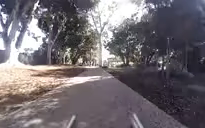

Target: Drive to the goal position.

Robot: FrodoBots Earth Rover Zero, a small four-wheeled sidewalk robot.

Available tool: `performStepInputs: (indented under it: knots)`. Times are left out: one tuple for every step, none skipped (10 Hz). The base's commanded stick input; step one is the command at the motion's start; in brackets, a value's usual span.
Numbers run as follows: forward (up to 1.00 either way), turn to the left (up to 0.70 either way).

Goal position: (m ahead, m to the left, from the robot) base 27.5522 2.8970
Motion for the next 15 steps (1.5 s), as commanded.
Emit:
performStepInputs:
  knots:
    - [1.0, 0.0]
    - [1.0, 0.0]
    - [1.0, 0.0]
    - [1.0, 0.0]
    - [1.0, 0.0]
    - [1.0, 0.0]
    - [1.0, 0.0]
    - [1.0, 0.0]
    - [1.0, 0.0]
    - [1.0, 0.0]
    - [1.0, 0.0]
    - [1.0, 0.0]
    - [1.0, 0.0]
    - [1.0, 0.0]
    - [1.0, 0.0]
